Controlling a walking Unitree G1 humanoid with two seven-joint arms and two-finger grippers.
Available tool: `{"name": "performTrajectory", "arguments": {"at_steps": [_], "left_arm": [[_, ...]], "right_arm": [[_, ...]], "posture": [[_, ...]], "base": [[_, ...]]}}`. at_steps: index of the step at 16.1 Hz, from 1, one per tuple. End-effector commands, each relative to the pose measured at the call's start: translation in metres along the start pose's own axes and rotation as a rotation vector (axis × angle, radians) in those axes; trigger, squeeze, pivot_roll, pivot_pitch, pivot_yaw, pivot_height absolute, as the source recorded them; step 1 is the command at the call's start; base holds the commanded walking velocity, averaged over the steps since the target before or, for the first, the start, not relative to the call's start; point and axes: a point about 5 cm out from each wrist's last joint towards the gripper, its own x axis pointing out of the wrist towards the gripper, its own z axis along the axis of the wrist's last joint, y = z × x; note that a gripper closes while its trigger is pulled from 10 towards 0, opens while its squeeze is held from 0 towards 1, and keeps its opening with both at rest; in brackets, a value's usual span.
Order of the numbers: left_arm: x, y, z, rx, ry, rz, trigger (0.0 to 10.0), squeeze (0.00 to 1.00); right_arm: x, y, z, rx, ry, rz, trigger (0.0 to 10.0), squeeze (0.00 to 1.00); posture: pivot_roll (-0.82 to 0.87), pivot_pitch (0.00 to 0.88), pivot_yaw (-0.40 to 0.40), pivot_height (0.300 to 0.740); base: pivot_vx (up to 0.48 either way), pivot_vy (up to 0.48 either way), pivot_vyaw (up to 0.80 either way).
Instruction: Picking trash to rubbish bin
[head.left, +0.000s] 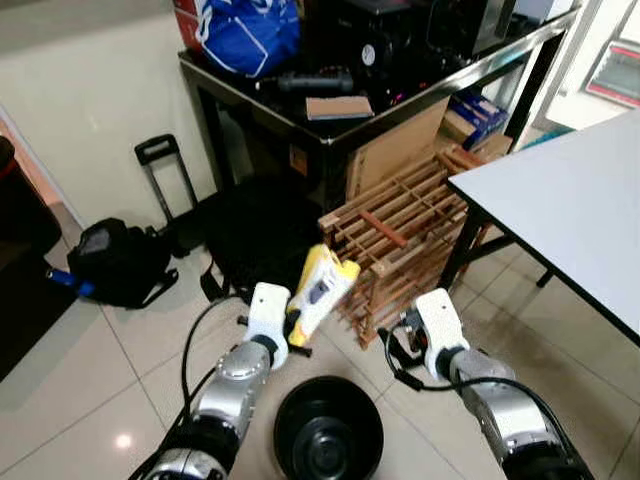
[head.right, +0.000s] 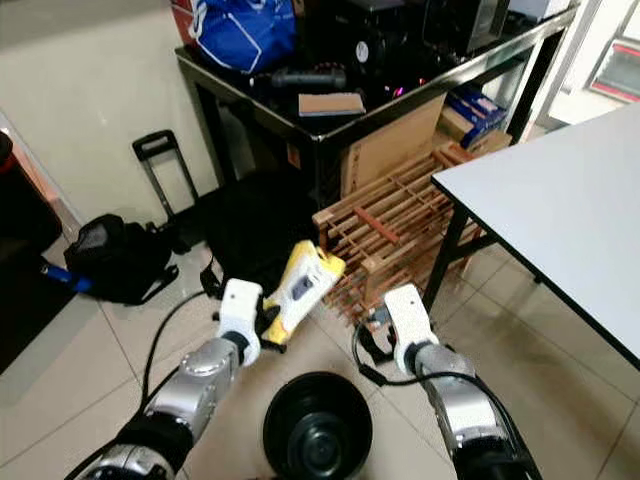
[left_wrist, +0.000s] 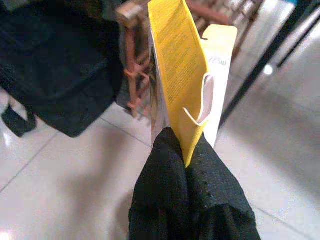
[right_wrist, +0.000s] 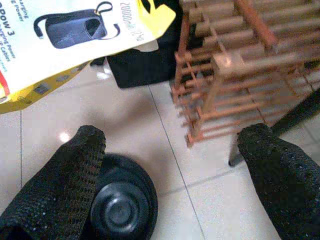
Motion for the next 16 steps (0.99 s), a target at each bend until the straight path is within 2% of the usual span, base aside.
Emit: {"name": "performTrajectory", "arguments": {"at_steps": [1,7,12,16], "left_arm": [[0.001,-0.002,-0.002,0.017,0.021,-0.023,10.0,0.00],[0.002,-0.003,-0.010,0.051,0.060,-0.030,10.0,0.00],[-0.001,-0.009,-0.028,0.086,0.151,-0.090,10.0,0.00],[-0.003,-0.005,-0.039,0.119,0.215,-0.076,10.0,0.00]], "right_arm": [[-0.001,0.002,-0.008,-0.003,0.038,-0.003,10.0,0.00],[-0.001,0.000,-0.023,0.002,0.112,-0.015,10.0,0.00],[-0.001,0.002,-0.029,0.003,0.139,-0.006,10.0,0.00],[-0.001,0.004,-0.037,0.010,0.167,-0.002,10.0,0.00]], "posture": [[-0.07,0.130,0.050,0.740],[-0.08,0.134,0.048,0.740],[-0.07,0.133,0.048,0.740],[-0.07,0.136,0.049,0.740]], "base": [[0.000,0.000,0.00],[0.000,0.000,0.00],[0.000,0.000,0.00],[0.000,0.000,0.00]]}}
